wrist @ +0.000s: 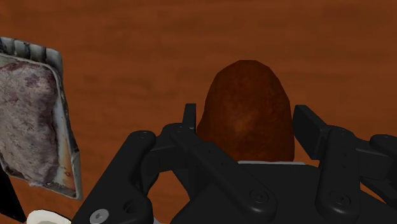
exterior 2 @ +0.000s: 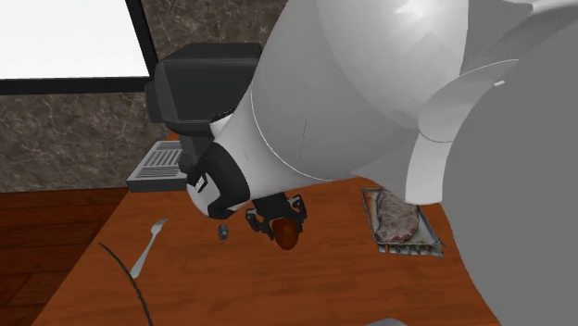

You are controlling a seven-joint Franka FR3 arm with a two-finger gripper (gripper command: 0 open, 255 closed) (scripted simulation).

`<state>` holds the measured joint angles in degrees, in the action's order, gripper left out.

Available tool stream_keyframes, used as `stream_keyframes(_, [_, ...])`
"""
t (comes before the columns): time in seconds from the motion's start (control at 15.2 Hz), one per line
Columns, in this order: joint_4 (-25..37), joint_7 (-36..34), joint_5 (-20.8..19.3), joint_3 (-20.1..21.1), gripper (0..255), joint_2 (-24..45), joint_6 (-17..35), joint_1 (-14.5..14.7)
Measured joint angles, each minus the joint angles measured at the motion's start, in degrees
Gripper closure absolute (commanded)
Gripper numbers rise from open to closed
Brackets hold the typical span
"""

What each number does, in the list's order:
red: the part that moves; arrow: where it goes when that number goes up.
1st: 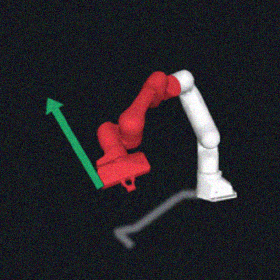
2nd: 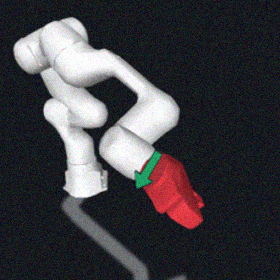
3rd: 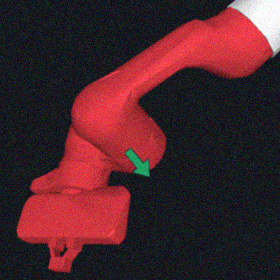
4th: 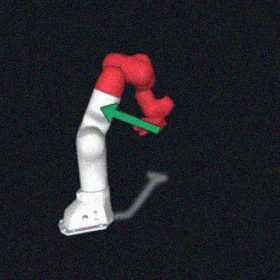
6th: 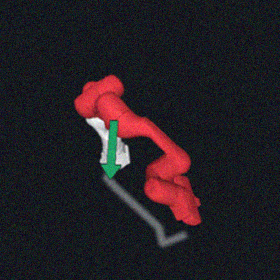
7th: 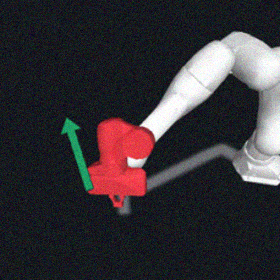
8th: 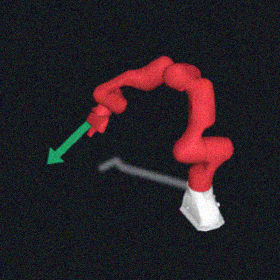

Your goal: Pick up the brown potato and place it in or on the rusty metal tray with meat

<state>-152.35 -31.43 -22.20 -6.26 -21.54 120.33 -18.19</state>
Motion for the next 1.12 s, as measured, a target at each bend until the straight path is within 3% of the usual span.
stream_keyframes(1.12, [8.1,4.1,2.4,1.0,255,-6.8,-14.5,0.7])
